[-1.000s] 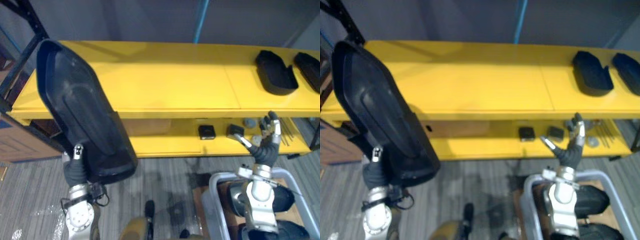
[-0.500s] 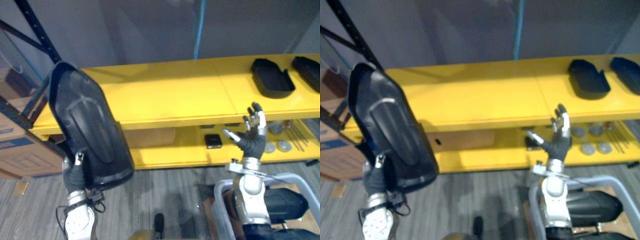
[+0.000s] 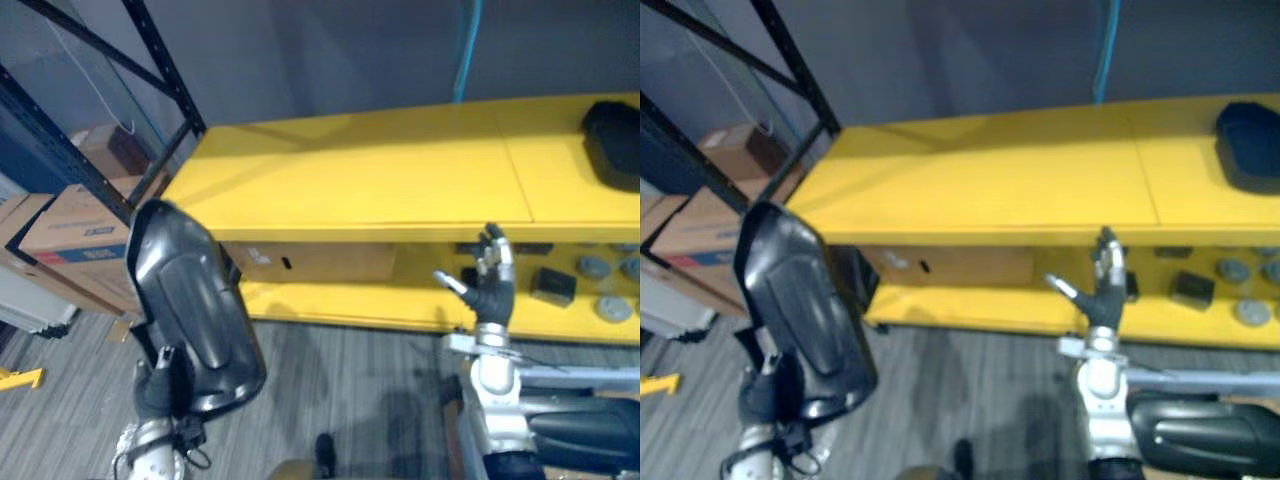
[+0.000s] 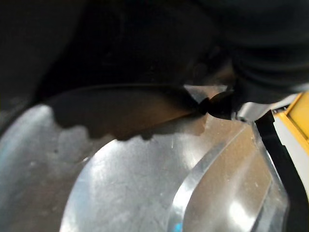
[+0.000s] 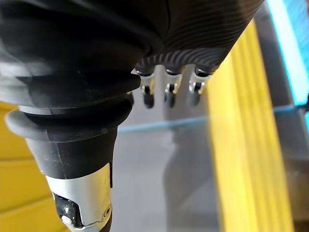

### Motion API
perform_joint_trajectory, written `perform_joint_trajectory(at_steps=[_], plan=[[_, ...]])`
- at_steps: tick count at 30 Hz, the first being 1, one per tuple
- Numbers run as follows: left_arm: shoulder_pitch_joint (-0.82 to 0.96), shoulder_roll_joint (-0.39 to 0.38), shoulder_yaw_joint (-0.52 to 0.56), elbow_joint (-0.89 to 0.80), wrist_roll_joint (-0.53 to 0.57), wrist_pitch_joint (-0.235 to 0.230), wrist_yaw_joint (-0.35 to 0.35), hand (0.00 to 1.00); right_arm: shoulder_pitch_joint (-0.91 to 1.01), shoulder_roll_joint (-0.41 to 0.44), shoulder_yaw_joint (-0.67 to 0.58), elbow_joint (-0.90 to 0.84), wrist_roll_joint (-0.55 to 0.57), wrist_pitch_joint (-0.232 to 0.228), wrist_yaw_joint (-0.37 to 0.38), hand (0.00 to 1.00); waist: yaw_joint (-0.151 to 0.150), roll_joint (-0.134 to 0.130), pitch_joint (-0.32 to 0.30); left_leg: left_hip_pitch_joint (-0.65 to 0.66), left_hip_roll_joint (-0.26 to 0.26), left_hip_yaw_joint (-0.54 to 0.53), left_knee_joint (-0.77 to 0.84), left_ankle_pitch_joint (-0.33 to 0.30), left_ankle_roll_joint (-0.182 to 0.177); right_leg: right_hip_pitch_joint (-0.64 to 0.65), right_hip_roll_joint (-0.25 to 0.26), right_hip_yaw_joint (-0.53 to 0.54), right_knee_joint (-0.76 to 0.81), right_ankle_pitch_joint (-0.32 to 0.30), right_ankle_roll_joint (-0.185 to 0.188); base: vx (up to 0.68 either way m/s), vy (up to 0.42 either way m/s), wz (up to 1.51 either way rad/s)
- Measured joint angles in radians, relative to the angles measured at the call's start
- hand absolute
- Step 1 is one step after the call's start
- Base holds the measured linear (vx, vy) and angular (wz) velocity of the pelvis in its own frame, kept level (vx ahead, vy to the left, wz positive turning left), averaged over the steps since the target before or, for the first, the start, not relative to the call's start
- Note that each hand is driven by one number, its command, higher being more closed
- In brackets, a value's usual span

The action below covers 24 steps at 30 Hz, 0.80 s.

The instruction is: Walk over and take plastic housings, then place them on the shelf

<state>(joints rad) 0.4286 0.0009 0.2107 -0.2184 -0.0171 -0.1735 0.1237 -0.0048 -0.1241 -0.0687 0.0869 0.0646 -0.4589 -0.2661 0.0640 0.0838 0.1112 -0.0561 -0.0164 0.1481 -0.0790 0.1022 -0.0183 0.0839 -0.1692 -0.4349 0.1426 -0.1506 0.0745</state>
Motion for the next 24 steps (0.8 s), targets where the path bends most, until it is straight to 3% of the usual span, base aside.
perform_joint_trajectory(at_steps=[3,7,12,15,18,20,21,23,24], plan=[[-0.017,0.024,-0.02,0.0,0.028,0.0,-0.009,1.0,-0.001,0.03,0.0,0.0,0.001,0.0,-0.016,0.0,-0.008,-0.031,0.0,0.022,-0.012,0.002,0.0,-0.006,0.008,0.018,-0.011,0.018,0.0,0.0,0.0,0.04,0.047,-0.01],[-0.015,0.031,-0.035,0.0,0.033,0.0,-0.019,1.0,0.018,0.057,0.012,-0.001,0.002,0.003,-0.015,0.0,-0.016,-0.03,-0.001,0.027,-0.013,0.007,-0.001,-0.008,0.011,0.022,-0.009,0.032,-0.015,0.001,0.002,-0.03,0.005,-0.05],[-0.03,0.031,-0.086,0.0,0.03,-0.003,-0.017,1.0,0.063,0.043,0.006,-0.007,0.006,0.003,0.007,0.0,-0.025,-0.007,-0.007,0.016,-0.011,0.001,-0.008,-0.004,0.008,0.021,-0.005,0.024,-0.021,0.008,0.016,-0.04,-0.014,0.03],[-0.066,0.031,-0.106,0.0,0.034,-0.033,-0.024,1.0,0.074,0.049,-0.036,-0.007,0.091,-0.005,0.029,0.0,-0.029,-0.02,0.001,0.019,-0.022,0.0,-0.008,-0.005,0.008,0.016,-0.022,0.016,0.006,-0.006,0.026,0.01,0.015,0.09],[-0.113,0.032,-0.104,0.001,0.034,-0.063,-0.034,1.0,0.107,0.046,-0.107,-0.007,0.087,-0.008,0.03,0.0,-0.048,-0.02,0.017,0.042,-0.039,-0.011,-0.007,-0.025,0.03,-0.039,-0.076,0.025,0.205,-0.03,0.019,0.02,0.088,0.2],[-0.129,0.047,-0.098,-0.001,0.035,-0.087,-0.038,1.0,0.141,0.062,-0.134,-0.007,0.079,-0.008,0.031,0.0,-0.057,-0.043,0.037,0.088,-0.045,-0.019,-0.003,-0.04,0.051,-0.12,-0.115,0.081,0.44,-0.018,-0.045,-0.04,0.138,0.01],[-0.14,0.072,-0.098,-0.005,0.034,-0.088,-0.029,1.0,0.16,0.083,-0.144,-0.006,0.078,-0.009,0.043,0.0,-0.067,-0.052,0.046,0.108,-0.036,-0.026,-0.001,-0.047,0.069,-0.17,-0.106,0.131,0.509,-0.057,-0.1,-0.17,0.102,0.05],[-0.16,0.096,-0.092,-0.005,0.03,-0.088,-0.016,1.0,0.179,0.095,-0.146,-0.017,0.078,-0.01,0.065,0.0,-0.079,-0.06,0.055,0.101,0.0,-0.035,0.002,-0.057,0.07,-0.217,-0.019,0.199,0.395,-0.083,-0.077,-0.28,0.056,0.07],[-0.176,0.104,-0.077,-0.005,0.024,-0.087,-0.01,1.0,0.185,0.097,-0.154,-0.042,0.077,-0.01,0.088,0.0,-0.083,-0.067,0.063,0.087,0.023,-0.036,0.002,-0.06,0.066,-0.243,0.033,0.217,0.268,-0.066,-0.055,-0.32,-0.007,-0.06]])
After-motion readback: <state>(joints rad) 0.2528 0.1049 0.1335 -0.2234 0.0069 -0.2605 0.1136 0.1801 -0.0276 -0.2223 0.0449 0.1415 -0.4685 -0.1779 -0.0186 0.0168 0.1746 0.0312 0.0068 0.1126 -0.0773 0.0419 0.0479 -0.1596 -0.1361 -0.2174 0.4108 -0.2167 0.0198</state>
